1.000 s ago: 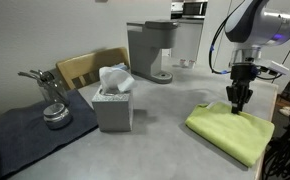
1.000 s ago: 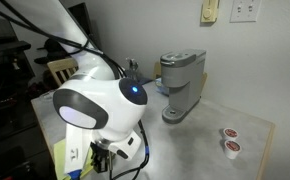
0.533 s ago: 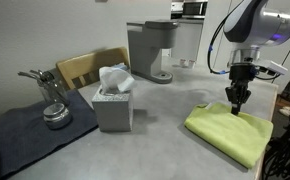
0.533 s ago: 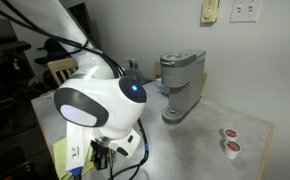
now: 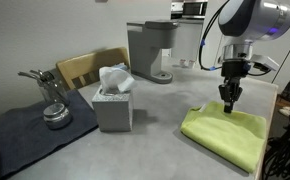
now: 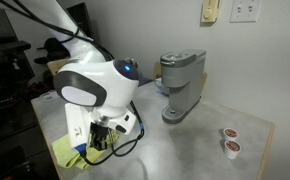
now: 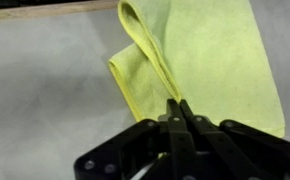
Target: Unfold the towel
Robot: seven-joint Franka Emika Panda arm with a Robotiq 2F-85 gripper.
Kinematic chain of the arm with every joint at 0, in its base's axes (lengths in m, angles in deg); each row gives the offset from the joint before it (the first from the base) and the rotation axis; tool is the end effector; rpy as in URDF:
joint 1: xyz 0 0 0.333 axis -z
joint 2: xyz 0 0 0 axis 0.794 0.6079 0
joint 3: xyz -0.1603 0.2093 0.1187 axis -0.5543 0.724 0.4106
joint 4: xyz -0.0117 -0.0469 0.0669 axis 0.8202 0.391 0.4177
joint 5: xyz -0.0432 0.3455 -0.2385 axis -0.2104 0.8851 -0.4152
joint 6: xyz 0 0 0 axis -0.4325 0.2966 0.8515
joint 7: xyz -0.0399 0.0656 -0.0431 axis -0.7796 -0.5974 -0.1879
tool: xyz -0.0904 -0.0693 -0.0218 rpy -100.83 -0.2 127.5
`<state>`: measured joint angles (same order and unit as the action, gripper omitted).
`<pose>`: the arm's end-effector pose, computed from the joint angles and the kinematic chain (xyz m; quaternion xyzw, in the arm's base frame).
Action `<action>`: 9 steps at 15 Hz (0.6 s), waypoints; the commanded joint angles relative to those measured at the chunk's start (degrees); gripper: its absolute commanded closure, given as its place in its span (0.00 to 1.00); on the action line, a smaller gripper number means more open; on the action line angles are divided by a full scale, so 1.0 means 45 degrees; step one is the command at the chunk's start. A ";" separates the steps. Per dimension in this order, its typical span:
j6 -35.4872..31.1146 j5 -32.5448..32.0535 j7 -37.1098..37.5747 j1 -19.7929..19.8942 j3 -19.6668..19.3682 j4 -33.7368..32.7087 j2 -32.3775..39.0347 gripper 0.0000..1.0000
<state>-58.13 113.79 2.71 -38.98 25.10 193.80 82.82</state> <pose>0.4232 -0.1062 0.0962 -0.9591 0.1168 0.1410 0.2157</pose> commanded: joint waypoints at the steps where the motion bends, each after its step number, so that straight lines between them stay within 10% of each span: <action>1: -0.0280 -0.0278 0.0488 -0.0550 0.0277 0.0498 -0.1073 0.99; 9: -0.0299 0.0172 0.1990 -0.2208 0.1135 0.0333 -0.2031 0.99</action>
<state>-58.13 113.82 9.04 -46.77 28.85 194.35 75.52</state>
